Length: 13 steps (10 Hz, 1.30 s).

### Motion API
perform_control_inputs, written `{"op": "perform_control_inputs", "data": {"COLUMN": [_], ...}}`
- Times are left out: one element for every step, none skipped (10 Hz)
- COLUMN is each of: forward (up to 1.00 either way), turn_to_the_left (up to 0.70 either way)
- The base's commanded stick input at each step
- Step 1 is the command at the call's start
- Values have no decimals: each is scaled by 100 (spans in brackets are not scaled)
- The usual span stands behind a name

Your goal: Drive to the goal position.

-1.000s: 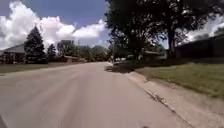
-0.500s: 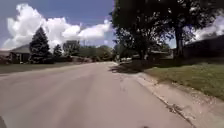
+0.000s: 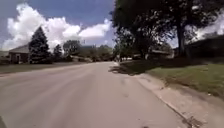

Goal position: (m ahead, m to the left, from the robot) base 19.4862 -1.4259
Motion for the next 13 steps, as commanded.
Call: {"op": "perform_control_inputs", "data": {"forward": [70, 70, 70, 70, 70, 70, 70, 70, 70, 70, 70, 70, 70], "turn_to_the_left": [0, 0, 0, 0, 0, 0, 0, 0, 0, 0, 0, 0, 0]}}
